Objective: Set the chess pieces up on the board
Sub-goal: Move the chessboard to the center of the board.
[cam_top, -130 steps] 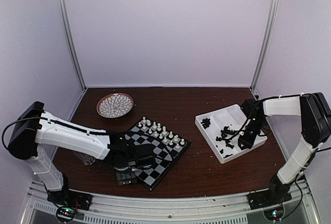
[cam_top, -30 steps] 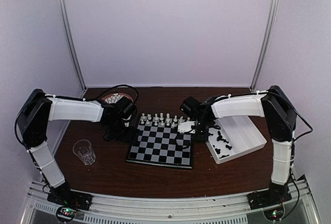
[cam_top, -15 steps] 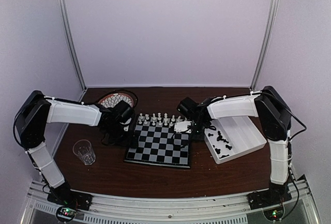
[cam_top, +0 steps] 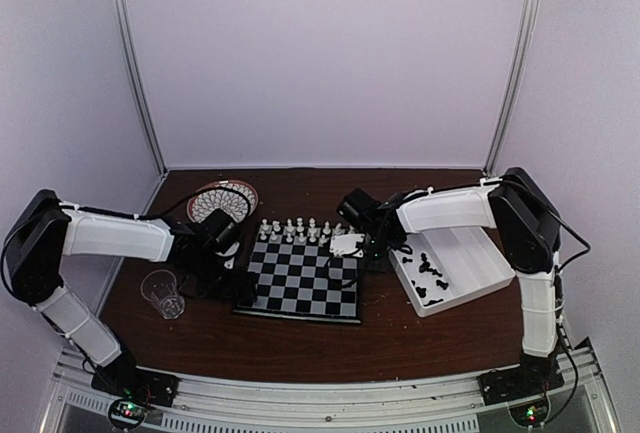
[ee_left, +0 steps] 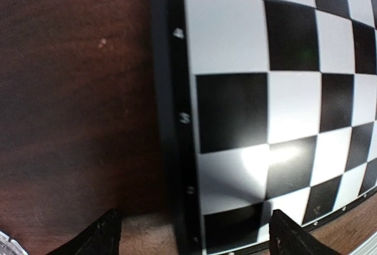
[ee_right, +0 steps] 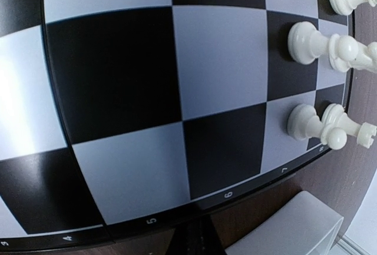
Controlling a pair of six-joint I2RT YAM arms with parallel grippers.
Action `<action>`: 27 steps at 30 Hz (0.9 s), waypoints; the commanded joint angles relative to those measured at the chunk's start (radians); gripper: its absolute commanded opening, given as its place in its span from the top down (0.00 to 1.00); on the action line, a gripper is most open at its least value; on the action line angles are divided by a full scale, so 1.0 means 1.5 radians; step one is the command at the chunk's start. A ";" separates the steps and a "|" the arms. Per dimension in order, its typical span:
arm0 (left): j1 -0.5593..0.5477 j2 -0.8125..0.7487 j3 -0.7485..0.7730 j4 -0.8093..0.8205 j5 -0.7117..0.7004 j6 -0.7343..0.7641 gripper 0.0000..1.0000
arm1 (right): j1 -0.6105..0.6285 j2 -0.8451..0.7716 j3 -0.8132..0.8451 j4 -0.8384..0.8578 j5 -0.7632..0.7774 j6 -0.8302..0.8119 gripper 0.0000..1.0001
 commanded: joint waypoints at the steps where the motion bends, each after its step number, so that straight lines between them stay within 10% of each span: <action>1: -0.022 -0.022 -0.012 0.025 0.022 -0.012 0.14 | 0.019 0.016 0.011 0.032 -0.023 0.003 1.00; 27: -0.133 -0.197 -0.006 -0.125 -0.182 -0.081 0.13 | -0.002 -0.160 -0.042 0.017 -0.033 0.019 0.88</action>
